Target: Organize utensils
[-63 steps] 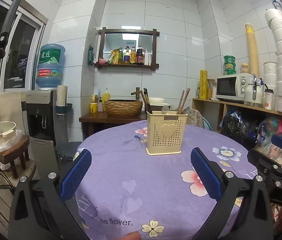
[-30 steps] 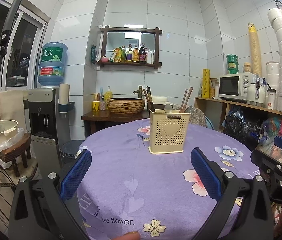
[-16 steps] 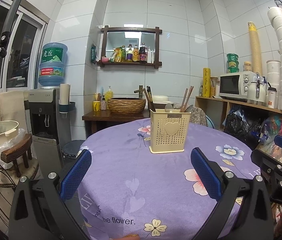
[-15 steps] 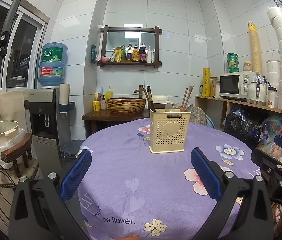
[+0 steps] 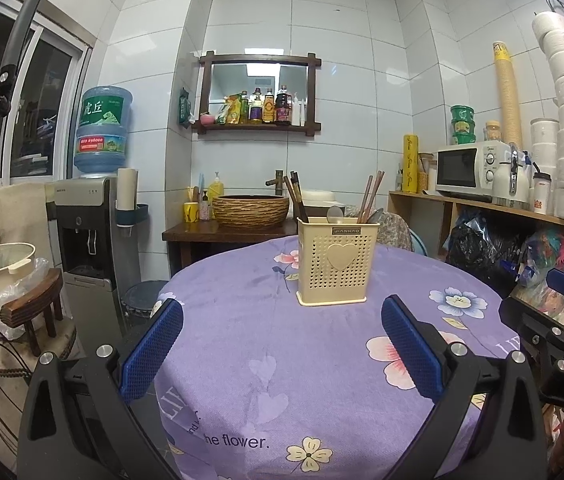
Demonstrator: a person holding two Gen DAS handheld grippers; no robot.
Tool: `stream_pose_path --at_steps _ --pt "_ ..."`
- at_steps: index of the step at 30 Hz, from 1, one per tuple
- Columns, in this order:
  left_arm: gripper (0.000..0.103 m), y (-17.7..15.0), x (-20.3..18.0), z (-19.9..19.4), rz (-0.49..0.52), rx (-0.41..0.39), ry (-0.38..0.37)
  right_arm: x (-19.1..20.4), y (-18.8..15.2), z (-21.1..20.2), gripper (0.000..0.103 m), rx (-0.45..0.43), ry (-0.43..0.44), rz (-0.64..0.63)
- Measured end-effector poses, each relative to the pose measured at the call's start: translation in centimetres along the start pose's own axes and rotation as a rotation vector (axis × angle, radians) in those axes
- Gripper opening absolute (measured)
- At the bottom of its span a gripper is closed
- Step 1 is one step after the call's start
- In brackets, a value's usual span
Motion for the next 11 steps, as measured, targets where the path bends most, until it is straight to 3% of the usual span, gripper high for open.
stream_pose_path --at_steps 11 --pt "0.098 -0.01 0.21 0.27 -0.015 0.013 0.011 0.04 -0.09 0.04 0.097 0.005 0.003 0.002"
Point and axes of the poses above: each gripper's, at about its wrist camera, not at the fingertips, and z roughly the way its jaws point, x to its left, y to its top, the point moved 4 cm from there along z, roughly the way its jaws point, and after that the axes turned 8 degrees about -z, right-handed, at the moved point
